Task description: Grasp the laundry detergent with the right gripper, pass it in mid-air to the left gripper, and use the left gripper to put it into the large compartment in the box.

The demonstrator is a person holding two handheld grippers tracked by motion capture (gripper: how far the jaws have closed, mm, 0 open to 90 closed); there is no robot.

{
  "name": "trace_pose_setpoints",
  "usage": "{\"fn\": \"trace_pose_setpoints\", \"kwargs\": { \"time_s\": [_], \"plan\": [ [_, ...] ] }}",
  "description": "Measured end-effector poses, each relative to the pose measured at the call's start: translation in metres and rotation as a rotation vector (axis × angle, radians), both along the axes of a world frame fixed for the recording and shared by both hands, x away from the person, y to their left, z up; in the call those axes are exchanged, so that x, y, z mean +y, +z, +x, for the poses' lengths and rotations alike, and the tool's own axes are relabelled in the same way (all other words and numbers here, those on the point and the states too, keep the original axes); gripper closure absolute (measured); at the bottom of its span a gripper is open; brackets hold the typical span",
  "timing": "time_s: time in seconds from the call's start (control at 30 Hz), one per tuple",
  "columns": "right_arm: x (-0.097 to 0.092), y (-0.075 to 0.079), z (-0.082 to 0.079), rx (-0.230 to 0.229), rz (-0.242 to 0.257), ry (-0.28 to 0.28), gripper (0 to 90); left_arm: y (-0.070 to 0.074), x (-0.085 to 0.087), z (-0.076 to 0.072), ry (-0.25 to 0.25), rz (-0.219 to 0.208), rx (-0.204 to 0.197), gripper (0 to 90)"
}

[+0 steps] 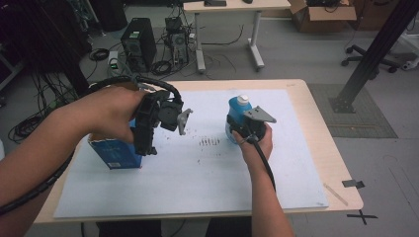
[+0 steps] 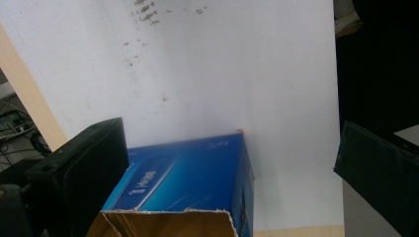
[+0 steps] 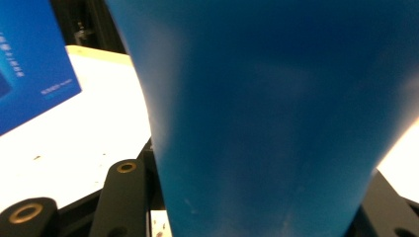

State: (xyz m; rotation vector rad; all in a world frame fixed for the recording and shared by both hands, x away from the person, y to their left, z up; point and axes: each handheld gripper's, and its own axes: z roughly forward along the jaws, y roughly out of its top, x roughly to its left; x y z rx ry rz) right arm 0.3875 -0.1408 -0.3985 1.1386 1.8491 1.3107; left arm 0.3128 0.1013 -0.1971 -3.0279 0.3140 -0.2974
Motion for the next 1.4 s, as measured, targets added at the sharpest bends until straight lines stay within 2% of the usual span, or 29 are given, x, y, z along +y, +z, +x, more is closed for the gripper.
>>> {"fn": "trace_pose_setpoints", "kwargs": {
  "time_s": [0.17, 0.27, 0.33, 0.43, 0.5, 0.53, 0.57, 0.6, 0.63, 0.67, 0.8, 0.83, 0.97, 1.03, 1.07, 1.13, 1.2, 1.4],
  "plan": [
    [-0.005, 0.018, -0.003, 0.0, 0.0, 0.07, 47.2, 0.006, -0.001, 0.002, 0.007, -0.008, -0.012, 0.4],
    [-0.01, 0.033, -0.006, 0.001, 0.001, 0.132, 47.1, 0.01, 0.001, 0.004, 0.01, -0.015, -0.016, 0.4],
    [-0.012, 0.037, -0.007, -0.002, -0.003, 0.145, 47.1, 0.011, 0.001, 0.005, 0.012, -0.016, -0.017, 0.4],
    [-0.018, 0.053, -0.01, 0.003, -0.018, 0.211, 47.1, 0.015, 0.002, 0.007, 0.018, -0.016, -0.02, 0.4],
    [-0.021, 0.059, -0.011, 0.004, -0.025, 0.245, 47.1, 0.017, 0.001, 0.008, 0.018, -0.013, -0.02, 0.4],
    [-0.021, 0.059, -0.011, 0.004, -0.025, 0.245, 47.1, 0.017, 0.001, 0.008, 0.018, -0.013, -0.02, 0.4],
    [-0.024, 0.064, -0.012, 0.01, -0.028, 0.28, 47.1, 0.019, 0.001, 0.009, 0.019, -0.018, -0.024, 0.4],
    [-0.024, 0.064, -0.012, 0.01, -0.028, 0.28, 47.1, 0.019, 0.001, 0.009, 0.019, -0.018, -0.024, 0.4],
    [-0.025, 0.069, -0.014, 0.018, -0.035, 0.319, 47.1, 0.022, 0.001, 0.009, 0.019, -0.016, -0.026, 0.4],
    [-0.025, 0.069, -0.014, 0.018, -0.035, 0.319, 47.1, 0.022, 0.001, 0.009, 0.019, -0.016, -0.026, 0.4],
    [-0.027, 0.081, -0.017, 0.023, -0.045, 0.407, 47.0, 0.027, 0.0, 0.009, 0.015, -0.025, -0.022, 0.4],
    [-0.027, 0.081, -0.017, 0.023, -0.045, 0.407, 47.0, 0.028, 0.0, 0.009, 0.012, -0.027, -0.021, 0.4],
    [-0.027, 0.091, -0.021, 0.015, -0.036, 0.5, 46.9, 0.032, -0.001, 0.009, 0.012, -0.036, -0.015, 0.4],
    [-0.026, 0.094, -0.023, 0.017, -0.044, 0.546, 46.9, 0.033, -0.002, 0.008, 0.018, -0.033, -0.017, 0.4],
    [-0.026, 0.094, -0.023, 0.017, -0.044, 0.546, 46.9, 0.033, -0.002, 0.008, 0.018, -0.033, -0.017, 0.4],
    [-0.021, 0.097, -0.026, 0.016, -0.061, 0.603, 46.7, 0.035, -0.002, 0.008, 0.011, -0.035, -0.021, 0.4],
    [-0.018, 0.098, -0.028, 0.009, -0.081, 0.623, 46.7, 0.036, -0.003, 0.008, 0.014, -0.034, -0.022, 0.4],
    [-0.011, 0.097, -0.03, 0.029, -0.11, 0.69, 46.7, 0.038, -0.004, 0.007, 0.017, -0.03, -0.02, 0.4]
  ]
}}
